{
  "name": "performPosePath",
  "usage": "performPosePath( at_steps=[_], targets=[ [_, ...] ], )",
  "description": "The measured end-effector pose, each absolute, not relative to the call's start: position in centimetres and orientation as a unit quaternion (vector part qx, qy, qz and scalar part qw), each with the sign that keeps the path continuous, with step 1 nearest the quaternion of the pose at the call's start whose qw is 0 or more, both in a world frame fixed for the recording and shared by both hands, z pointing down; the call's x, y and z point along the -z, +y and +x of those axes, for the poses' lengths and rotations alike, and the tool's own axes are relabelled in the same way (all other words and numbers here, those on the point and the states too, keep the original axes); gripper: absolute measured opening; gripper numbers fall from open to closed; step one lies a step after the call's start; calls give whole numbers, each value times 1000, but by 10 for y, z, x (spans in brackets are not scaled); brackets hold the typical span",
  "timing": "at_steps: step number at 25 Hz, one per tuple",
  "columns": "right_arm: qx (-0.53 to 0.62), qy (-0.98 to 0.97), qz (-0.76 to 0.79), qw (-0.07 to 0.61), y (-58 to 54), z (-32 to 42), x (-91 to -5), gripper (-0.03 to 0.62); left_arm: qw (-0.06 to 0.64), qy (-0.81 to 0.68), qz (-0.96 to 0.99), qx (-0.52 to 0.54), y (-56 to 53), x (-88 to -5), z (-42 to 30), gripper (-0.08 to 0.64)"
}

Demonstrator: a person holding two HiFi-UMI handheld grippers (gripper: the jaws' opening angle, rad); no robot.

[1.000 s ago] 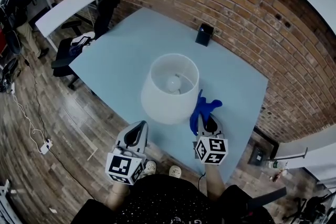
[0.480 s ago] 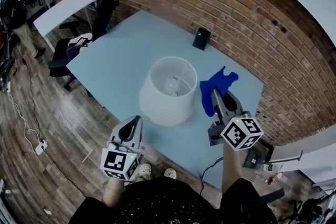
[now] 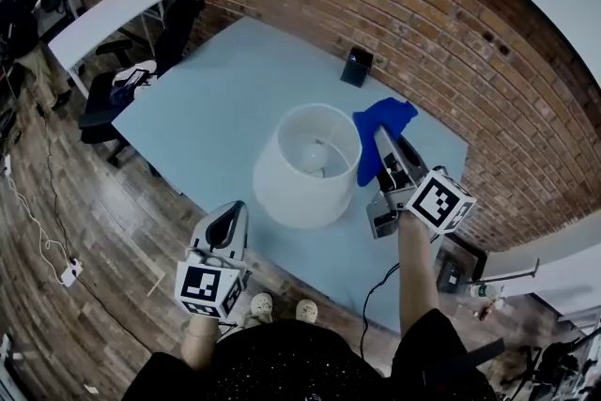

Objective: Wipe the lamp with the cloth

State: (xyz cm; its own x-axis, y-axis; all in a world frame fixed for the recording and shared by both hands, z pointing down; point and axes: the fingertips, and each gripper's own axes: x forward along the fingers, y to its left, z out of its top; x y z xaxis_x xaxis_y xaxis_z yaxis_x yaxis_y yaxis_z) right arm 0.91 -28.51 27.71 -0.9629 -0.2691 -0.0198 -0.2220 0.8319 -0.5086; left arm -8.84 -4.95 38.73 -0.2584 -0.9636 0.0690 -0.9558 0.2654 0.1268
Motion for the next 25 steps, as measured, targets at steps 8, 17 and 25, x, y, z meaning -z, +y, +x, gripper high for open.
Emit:
performPosePath(
  at_steps=[8,17,25],
  targets=[
    [235,959,-156,-20,-298,5,-339,80,66,-782,620,17,-60,-397,-100,9],
    [292,943,-136,-79,-329,11,-420,80,94,-791,604,20,-92,-409,-117,9],
    [292,950,-93,-61,-357,5,-382,80,68,-816,574,21,-97,-389,-152,8]
  ],
)
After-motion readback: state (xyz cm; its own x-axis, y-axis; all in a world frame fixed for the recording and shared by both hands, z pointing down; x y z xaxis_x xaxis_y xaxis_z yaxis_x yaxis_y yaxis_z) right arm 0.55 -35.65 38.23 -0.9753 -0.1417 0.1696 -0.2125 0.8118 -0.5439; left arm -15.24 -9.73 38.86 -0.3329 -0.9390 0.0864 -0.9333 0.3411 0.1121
